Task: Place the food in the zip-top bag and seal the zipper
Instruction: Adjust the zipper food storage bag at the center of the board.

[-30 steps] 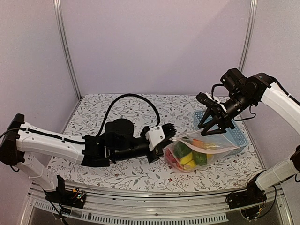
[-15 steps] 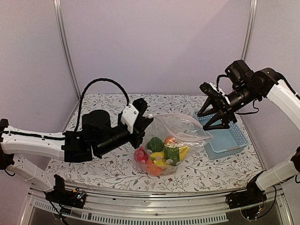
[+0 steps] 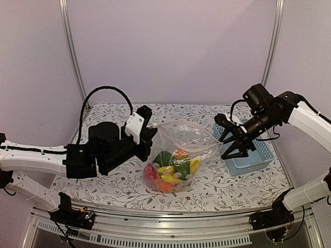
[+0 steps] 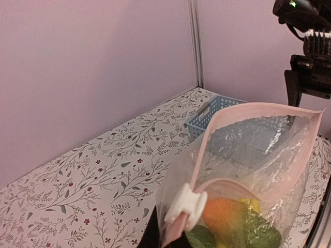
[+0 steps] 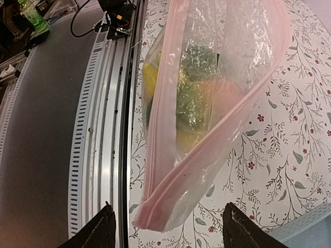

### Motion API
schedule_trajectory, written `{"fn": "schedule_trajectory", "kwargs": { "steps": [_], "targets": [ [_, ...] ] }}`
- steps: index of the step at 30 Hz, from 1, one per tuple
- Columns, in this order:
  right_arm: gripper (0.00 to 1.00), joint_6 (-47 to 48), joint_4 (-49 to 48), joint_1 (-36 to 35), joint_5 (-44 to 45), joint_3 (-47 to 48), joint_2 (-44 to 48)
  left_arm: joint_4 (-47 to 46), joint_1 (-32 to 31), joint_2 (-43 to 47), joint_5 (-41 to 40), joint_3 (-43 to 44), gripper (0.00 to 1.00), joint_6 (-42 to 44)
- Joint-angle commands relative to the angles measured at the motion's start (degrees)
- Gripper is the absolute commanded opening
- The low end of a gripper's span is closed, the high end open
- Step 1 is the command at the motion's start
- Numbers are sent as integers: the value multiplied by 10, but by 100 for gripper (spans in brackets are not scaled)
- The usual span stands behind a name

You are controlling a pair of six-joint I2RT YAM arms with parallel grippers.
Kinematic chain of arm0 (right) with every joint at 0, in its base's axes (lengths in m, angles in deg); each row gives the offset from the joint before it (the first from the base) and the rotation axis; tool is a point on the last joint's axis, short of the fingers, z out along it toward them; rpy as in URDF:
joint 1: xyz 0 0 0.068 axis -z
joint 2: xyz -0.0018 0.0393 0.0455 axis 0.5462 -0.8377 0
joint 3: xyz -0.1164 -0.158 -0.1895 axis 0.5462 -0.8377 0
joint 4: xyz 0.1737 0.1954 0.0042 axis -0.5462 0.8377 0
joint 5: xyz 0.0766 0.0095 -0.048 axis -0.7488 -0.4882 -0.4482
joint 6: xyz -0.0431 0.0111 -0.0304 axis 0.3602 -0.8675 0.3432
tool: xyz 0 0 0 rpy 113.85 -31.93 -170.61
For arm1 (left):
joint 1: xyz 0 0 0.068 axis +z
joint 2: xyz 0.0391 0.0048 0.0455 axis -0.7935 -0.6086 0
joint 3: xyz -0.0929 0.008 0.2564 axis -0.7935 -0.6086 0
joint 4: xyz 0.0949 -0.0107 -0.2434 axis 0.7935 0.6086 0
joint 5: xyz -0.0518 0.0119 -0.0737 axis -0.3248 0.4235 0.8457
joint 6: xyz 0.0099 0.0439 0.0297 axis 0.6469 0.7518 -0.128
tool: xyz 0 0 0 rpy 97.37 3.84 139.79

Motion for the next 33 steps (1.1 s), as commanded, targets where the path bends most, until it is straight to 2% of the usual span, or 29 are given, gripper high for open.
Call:
{"fn": "schedule_trajectory", "kwargs": {
  "steps": [1, 7, 12, 14, 15, 16, 17, 18, 22, 25, 28, 33],
  "targets": [
    [66, -48, -85, -18, 46, -13, 21, 13, 12, 15, -10, -7, 0, -11],
    [55, -76, -117, -18, 44, 9, 16, 13, 13, 16, -1, -8, 0, -10],
    [29, -78, -118, -18, 43, 22, 5, 15, 14, 17, 1, -10, 0, -13],
    [14, -78, -119, -18, 39, 22, 6, 16, 15, 18, 2, -12, 0, -14],
    [11, -77, -118, -18, 35, 23, 10, 17, 16, 19, 7, -12, 6, -14],
    [9, -75, -115, -18, 31, 24, 11, 17, 18, 19, 14, -12, 20, -14],
    [7, -72, -113, -18, 28, 25, 13, 17, 20, 19, 19, -12, 27, -13],
    [6, -71, -110, -18, 27, 26, 14, 16, 23, 18, 25, -11, 28, -10],
    [4, -65, -100, -18, 18, 28, 13, 7, 36, 15, 46, -9, 16, -1],
    [2, -66, -99, -17, 14, 28, 14, 6, 44, 14, 58, -7, 0, 1],
    [0, -63, -98, 1, -2, 23, 18, -5, 46, 25, 58, -16, 0, -6],
    [0, -63, -116, 73, -75, 13, 31, -57, 49, 65, 68, -61, 0, -24]
  ]
}}
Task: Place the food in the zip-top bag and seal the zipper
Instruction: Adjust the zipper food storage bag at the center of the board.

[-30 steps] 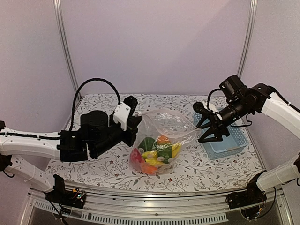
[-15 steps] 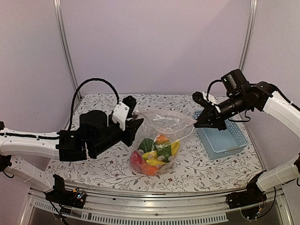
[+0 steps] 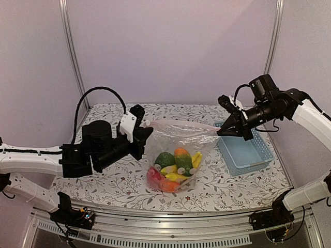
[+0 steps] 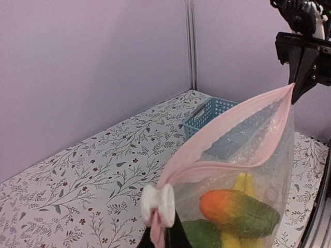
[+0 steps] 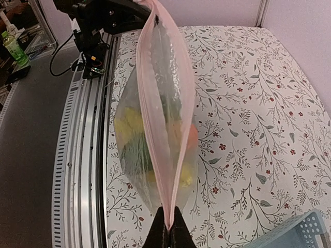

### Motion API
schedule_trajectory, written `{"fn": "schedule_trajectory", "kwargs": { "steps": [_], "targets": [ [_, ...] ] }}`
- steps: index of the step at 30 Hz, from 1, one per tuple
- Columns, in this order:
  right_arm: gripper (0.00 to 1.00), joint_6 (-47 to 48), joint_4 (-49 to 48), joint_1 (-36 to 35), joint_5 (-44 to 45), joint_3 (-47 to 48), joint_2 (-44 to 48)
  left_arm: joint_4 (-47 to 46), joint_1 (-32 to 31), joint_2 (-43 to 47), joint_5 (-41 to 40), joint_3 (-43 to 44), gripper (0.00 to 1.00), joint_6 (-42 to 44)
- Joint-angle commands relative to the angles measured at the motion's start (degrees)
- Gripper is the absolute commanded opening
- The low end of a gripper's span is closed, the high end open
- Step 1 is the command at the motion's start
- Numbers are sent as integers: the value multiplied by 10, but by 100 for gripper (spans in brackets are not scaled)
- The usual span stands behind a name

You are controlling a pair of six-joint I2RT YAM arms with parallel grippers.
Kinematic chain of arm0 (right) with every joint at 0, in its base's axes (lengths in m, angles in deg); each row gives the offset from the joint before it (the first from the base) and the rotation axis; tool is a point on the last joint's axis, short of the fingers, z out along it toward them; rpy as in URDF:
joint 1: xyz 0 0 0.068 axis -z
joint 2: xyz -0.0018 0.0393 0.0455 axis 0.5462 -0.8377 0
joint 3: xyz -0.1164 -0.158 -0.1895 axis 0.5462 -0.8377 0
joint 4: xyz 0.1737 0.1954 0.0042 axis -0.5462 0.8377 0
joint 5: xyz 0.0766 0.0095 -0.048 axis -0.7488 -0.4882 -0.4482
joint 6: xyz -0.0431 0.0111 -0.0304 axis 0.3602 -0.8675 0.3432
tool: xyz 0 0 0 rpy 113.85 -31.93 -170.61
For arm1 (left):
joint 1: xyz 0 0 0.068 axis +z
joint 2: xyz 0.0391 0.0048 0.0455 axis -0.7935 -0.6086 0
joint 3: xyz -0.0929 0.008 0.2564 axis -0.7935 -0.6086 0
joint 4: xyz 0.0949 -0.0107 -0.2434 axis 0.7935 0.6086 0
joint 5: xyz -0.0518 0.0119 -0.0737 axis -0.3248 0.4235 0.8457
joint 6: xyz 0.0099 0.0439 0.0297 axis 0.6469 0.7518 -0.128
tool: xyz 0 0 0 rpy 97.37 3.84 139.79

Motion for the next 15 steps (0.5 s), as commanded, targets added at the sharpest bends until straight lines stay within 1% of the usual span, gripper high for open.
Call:
{"fn": "schedule_trajectory", "kwargs": {
  "steps": [1, 4, 7, 10, 11, 12, 14, 15],
  "targets": [
    [0, -1, -13, 65, -81, -2, 21, -59, 11, 43, 13, -39, 0, -14],
    [0, -18, -24, 106, -130, -2, 16, -90, 11, 63, 27, -57, 0, -10],
    [0, -22, -22, 110, -167, -6, -1, -125, 12, 71, 56, -68, 0, -3],
    [1, -23, -15, 109, -178, -6, -21, -129, 12, 64, 70, -62, 0, 4],
    [4, -22, -12, 109, -176, -3, -25, -128, 12, 60, 73, -59, 0, 4],
    [10, -23, -11, 110, -168, 3, -29, -126, 12, 57, 76, -55, 0, 5],
    [30, -31, -8, 109, -142, 27, -33, -114, 12, 47, 76, -44, 0, 4],
    [36, -34, -9, 105, -126, 43, -31, -105, 12, 42, 74, -35, 0, 2]
  ]
}}
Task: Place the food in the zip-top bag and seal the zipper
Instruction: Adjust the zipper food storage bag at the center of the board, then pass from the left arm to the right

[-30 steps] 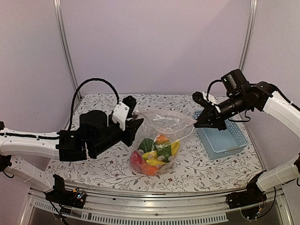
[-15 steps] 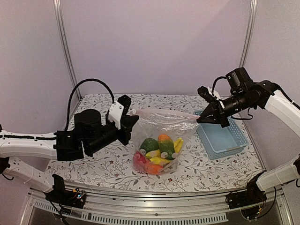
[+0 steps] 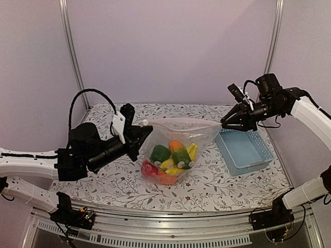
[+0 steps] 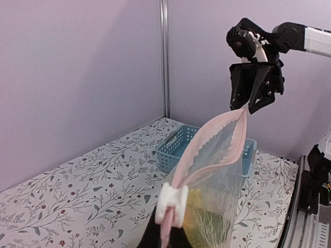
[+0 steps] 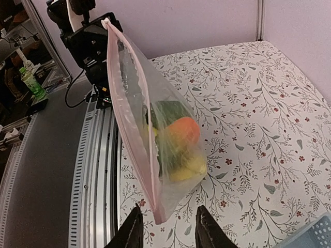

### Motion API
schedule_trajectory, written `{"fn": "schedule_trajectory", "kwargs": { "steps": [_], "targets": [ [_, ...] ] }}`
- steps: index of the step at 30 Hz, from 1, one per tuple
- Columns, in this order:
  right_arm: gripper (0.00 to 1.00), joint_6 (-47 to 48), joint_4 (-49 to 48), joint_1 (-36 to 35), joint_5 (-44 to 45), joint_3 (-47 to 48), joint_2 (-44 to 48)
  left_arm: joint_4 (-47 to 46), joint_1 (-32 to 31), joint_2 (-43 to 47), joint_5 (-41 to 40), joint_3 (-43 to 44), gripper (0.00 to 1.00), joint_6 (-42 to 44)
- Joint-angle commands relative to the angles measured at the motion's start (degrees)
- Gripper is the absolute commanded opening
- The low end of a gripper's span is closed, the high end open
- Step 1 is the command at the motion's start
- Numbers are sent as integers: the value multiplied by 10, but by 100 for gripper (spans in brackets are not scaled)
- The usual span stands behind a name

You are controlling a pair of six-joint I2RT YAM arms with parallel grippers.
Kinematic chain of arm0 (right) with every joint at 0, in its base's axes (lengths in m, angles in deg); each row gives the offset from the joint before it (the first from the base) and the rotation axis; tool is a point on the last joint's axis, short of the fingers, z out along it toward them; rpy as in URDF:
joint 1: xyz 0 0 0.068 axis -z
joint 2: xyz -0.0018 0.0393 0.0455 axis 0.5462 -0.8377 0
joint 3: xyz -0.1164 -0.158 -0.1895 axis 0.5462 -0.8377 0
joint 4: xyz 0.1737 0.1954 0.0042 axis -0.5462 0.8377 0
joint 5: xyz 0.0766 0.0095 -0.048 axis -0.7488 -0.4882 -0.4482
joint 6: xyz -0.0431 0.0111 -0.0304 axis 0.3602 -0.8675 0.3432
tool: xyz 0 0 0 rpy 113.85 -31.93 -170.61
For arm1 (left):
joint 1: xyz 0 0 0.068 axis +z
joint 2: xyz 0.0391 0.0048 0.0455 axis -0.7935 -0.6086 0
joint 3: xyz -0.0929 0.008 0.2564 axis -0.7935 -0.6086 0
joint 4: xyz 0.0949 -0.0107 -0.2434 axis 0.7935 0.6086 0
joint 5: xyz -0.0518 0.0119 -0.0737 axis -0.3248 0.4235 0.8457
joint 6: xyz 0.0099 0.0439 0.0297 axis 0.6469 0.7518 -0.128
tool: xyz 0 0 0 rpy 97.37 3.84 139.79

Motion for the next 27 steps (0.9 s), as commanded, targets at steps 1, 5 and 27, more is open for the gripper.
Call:
{"fn": "schedule_trajectory", "kwargs": {
  "steps": [1, 5, 27],
  "targets": [
    [39, -13, 2, -7, 58, 55, -3, 4, 9, -15, -15, 28, 0, 3],
    [58, -8, -29, -66, 133, 88, 21, 15, 9, -33, -17, 48, 0, -5],
    [54, 3, -54, -331, 199, 308, -203, 61, 5, -59, 54, 89, 0, -22]
  ]
}}
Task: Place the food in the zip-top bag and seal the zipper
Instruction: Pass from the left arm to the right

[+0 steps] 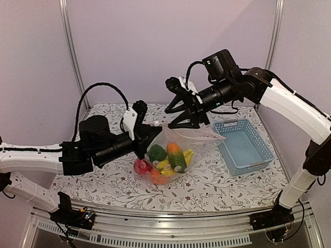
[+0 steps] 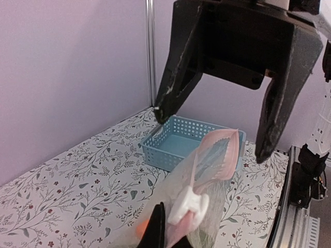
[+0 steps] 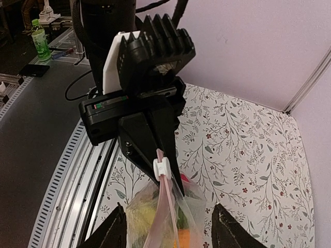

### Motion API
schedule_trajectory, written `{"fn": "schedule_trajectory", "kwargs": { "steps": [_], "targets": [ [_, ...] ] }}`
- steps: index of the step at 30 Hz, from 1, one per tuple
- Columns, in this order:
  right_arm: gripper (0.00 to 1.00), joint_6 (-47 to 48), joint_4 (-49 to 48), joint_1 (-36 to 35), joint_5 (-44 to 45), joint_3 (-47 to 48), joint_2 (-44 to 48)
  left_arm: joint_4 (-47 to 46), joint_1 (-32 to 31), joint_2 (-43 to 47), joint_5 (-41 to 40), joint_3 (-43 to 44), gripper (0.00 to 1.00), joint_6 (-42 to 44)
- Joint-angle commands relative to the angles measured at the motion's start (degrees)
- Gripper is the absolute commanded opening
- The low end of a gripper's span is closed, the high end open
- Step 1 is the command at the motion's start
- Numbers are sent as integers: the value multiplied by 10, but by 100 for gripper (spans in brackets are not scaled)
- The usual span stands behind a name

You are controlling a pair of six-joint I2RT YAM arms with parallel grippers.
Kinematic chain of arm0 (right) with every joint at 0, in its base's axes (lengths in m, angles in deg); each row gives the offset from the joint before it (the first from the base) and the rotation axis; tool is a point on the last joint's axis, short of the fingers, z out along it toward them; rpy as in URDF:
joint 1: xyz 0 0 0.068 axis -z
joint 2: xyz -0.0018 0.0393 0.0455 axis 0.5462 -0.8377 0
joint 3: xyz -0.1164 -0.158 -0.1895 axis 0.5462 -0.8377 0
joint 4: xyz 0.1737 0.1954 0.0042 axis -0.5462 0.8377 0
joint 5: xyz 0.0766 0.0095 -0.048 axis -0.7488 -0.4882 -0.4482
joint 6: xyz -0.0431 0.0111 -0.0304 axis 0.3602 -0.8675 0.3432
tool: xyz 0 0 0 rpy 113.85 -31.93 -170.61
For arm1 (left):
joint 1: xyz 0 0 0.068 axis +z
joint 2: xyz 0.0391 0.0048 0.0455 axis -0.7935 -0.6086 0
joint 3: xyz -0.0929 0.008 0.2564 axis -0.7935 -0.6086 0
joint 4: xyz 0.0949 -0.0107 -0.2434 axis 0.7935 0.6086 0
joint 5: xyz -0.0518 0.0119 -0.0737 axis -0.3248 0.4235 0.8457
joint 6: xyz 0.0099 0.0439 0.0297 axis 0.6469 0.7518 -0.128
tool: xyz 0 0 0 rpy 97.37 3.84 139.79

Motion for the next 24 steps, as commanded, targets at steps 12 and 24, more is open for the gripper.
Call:
{"fn": "schedule_trajectory", "kwargs": {
  "steps": [12, 24],
  "targets": [
    [32, 12, 12, -43, 12, 42, -49, 0, 2, -14, 30, 21, 0, -4],
    [9, 4, 4, -43, 32, 41, -52, 6, 1, -21, 34, 30, 0, -1]
  ]
}}
